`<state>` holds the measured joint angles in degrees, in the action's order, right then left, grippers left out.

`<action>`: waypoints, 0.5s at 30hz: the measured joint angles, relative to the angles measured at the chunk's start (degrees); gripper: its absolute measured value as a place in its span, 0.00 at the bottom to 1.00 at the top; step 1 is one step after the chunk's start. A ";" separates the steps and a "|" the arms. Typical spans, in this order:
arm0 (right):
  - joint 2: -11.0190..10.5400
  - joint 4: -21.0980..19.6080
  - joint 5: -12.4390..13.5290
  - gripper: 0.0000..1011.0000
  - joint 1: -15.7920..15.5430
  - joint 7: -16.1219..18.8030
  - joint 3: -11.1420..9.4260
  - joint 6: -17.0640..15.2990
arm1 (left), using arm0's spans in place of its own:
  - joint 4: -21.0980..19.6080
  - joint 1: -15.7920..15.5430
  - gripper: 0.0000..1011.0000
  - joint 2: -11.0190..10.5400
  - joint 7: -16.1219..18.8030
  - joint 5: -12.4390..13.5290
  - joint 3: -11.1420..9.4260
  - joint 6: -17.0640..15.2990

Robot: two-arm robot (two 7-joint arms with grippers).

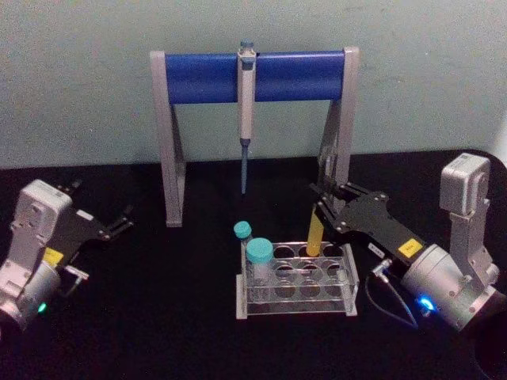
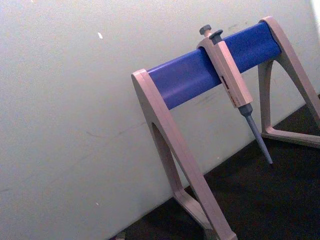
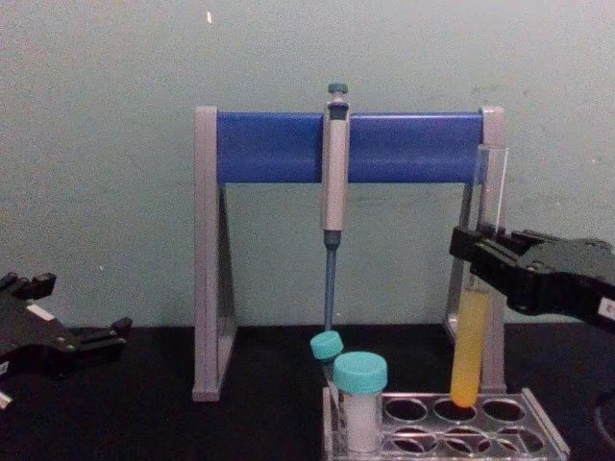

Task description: Pick up the test tube from the test tube rack, shake it, then place it back into the test tube rack.

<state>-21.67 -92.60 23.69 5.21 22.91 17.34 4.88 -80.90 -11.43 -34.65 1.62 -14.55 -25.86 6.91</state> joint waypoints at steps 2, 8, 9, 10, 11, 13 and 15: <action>0.17 0.41 -0.21 0.22 0.27 0.00 0.15 0.05 | 0.00 0.00 1.00 0.00 0.00 0.00 0.00 0.00; 0.56 1.63 -0.78 0.22 1.09 -0.02 0.42 0.27 | 0.00 0.00 1.00 0.00 0.00 0.00 0.00 0.00; 0.61 1.74 -0.84 0.22 1.17 -0.02 0.46 0.31 | 0.00 0.00 1.00 0.00 0.00 0.00 0.00 0.00; 0.67 1.87 -0.89 0.22 1.25 -0.02 0.50 0.34 | 0.00 0.01 1.00 0.00 0.00 0.00 0.00 0.00; 0.76 2.12 -1.03 0.22 1.40 -0.02 0.58 0.41 | 0.00 0.00 1.00 0.00 0.00 0.00 0.00 0.00; 0.88 2.36 -1.10 0.22 1.53 -0.02 0.61 0.46 | 0.00 0.00 1.00 0.00 0.00 0.00 0.00 0.00; 1.02 2.68 -1.15 0.22 1.65 -0.02 0.63 0.50 | 0.00 0.00 1.00 0.00 0.00 0.00 0.00 0.00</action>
<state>-20.65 -89.91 22.54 6.85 22.89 17.97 5.38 -80.90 -11.43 -34.64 1.62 -14.55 -25.86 6.91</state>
